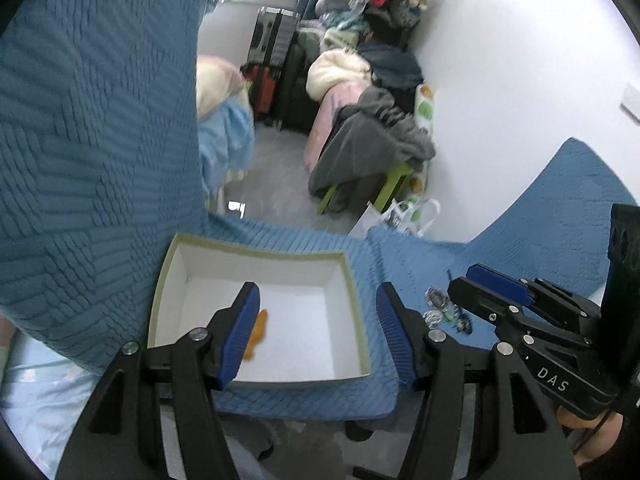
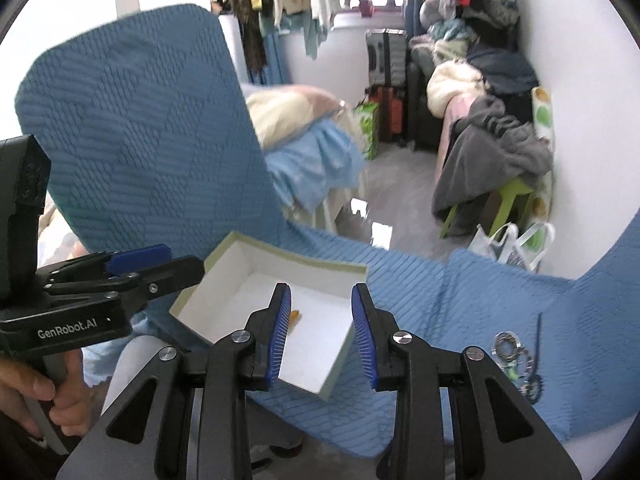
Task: Organize jewelry
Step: 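Open both tools to drop the gourd and pink charm into the box, then move both open tools back toward the remaining jewelry pile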
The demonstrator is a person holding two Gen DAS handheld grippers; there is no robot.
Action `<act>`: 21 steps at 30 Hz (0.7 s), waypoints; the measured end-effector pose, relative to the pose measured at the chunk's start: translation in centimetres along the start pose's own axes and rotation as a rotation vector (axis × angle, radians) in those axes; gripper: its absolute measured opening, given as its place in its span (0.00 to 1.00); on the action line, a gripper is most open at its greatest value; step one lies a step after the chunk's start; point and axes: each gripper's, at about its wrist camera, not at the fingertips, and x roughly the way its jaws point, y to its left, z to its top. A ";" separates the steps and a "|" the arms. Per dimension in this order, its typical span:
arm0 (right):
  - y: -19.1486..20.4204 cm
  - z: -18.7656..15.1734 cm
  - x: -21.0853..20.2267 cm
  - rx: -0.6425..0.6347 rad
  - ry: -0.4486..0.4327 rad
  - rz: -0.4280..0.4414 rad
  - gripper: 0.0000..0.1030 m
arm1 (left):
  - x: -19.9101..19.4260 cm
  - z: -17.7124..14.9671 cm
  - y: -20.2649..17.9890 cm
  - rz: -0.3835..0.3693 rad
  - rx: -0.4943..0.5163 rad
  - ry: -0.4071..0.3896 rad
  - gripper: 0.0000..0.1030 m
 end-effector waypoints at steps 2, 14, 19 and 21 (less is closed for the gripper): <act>-0.4 0.1 -1.4 0.007 -0.024 -0.011 0.28 | -1.1 0.2 -0.8 0.000 0.003 -0.033 0.59; -2.4 -1.0 -8.8 0.012 -0.125 -0.071 0.28 | -6.9 1.5 -3.9 -0.007 0.033 -0.156 0.59; -3.7 -1.8 -11.6 0.016 -0.165 -0.101 0.29 | -7.8 1.1 -5.9 -0.019 0.054 -0.177 0.61; -4.4 -2.2 -12.3 0.021 -0.180 -0.110 0.30 | -7.6 0.6 -7.0 -0.031 0.060 -0.183 0.62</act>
